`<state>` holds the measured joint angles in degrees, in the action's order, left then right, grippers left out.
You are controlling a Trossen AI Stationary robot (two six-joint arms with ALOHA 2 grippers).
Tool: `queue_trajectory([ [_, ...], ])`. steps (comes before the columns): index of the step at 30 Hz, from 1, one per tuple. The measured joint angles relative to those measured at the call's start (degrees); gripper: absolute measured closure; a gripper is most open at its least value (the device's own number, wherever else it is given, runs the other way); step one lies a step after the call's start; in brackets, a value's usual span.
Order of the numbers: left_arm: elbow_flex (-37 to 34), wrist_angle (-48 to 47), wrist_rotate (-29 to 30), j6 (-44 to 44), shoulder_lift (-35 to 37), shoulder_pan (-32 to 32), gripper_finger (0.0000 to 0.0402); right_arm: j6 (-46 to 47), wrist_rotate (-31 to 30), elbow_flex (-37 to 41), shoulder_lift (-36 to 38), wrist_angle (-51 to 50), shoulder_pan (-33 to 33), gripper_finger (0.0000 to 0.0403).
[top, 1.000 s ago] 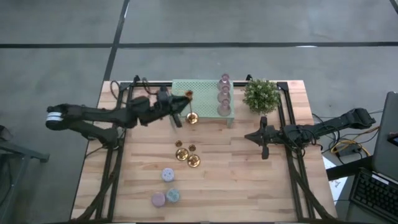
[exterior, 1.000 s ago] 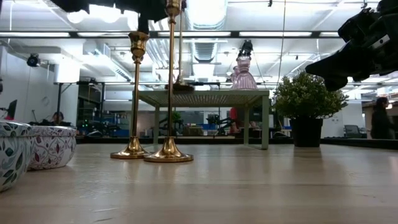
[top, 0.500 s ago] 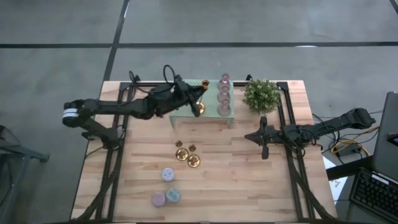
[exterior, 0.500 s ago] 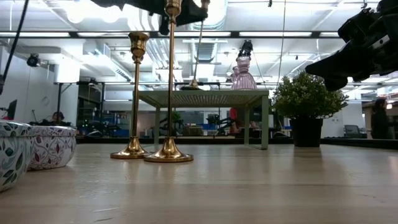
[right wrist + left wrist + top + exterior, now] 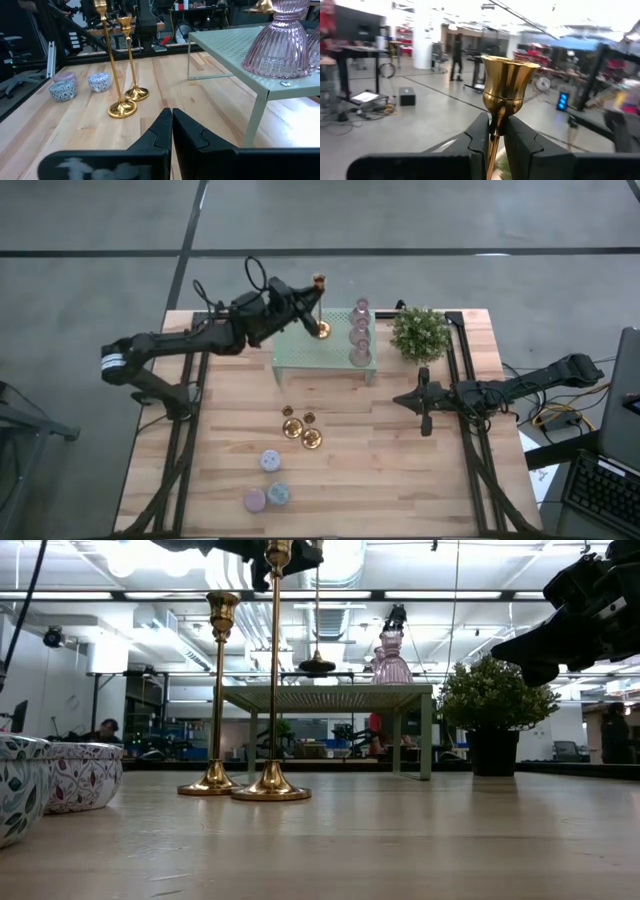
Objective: Pick & Place candle stick holders
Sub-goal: Put the top left gold candle holder on the shelf
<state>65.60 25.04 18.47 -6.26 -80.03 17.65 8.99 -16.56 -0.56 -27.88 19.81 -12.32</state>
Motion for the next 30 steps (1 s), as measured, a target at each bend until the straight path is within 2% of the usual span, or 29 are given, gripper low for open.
queue_trajectory([
  [4, 0.84, 0.1, -0.93, 0.25, -1.47, 2.56, 0.0358, 0.0, 0.0, 0.0, 0.0, 0.0, 0.0, 0.0394],
  [12, 2.06, 3.96, -4.78, -4.61, -6.58, 6.8, 0.0358, -0.01, 0.0, 0.0, 0.0, -0.02, -0.02, 0.0394],
  [16, 3.97, 3.96, -6.89, -3.72, -9.67, 7.85, 0.0358, 0.0, 0.0, 0.0, 0.0, -0.01, -0.02, 0.0394],
  [30, 9.03, 4.28, -6.55, -0.67, -16.04, 8.43, 0.0357, -0.01, 0.0, 0.0, 0.0, -0.02, -0.02, 0.0394],
])
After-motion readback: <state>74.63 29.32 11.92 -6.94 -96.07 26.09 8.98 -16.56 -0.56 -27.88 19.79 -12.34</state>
